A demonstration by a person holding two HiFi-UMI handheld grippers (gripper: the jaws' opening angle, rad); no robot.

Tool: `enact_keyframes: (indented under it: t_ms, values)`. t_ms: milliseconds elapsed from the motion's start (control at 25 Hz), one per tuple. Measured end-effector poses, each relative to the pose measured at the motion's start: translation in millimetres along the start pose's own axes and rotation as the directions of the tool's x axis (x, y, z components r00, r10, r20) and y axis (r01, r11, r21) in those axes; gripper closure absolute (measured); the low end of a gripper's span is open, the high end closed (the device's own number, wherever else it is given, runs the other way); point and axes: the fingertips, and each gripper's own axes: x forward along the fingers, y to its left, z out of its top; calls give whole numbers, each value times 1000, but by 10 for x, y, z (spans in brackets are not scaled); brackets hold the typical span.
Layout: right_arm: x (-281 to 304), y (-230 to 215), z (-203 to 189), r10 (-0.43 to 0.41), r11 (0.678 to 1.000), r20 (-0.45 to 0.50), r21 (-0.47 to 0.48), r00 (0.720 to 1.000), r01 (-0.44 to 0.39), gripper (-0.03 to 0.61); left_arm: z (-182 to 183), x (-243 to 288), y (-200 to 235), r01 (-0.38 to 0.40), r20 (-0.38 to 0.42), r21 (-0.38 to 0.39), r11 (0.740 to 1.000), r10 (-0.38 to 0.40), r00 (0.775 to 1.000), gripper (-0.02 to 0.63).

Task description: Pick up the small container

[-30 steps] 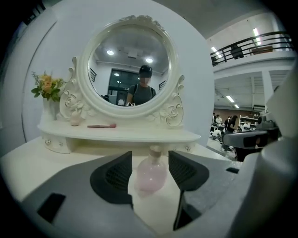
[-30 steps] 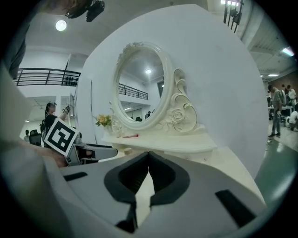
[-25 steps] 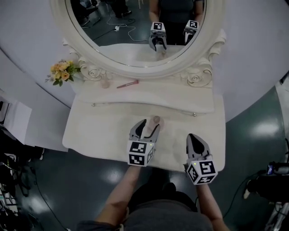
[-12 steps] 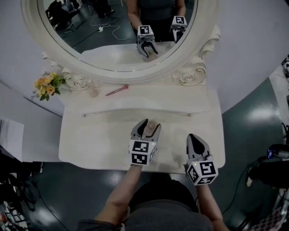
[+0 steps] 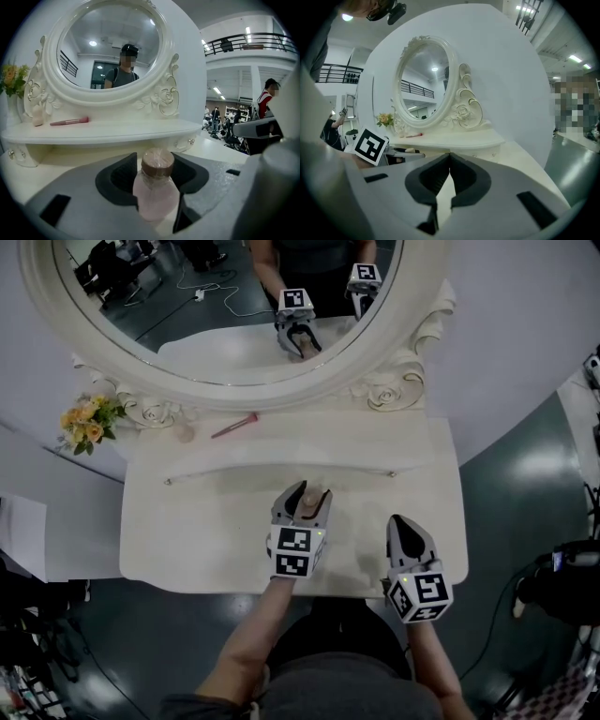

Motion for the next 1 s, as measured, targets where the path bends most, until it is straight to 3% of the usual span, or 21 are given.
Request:
enact_keyframes:
  t_ms: [680,1000]
  values:
    - [29,-43,-18,33,999,2,31,999,-33,575,36,2,-18,-37,-8,93,995,38,999,485]
    - [-4,-85,17,38,999,8,29,999,-38,575,34,-28,-14,-41,-19,82,996,43,999,499]
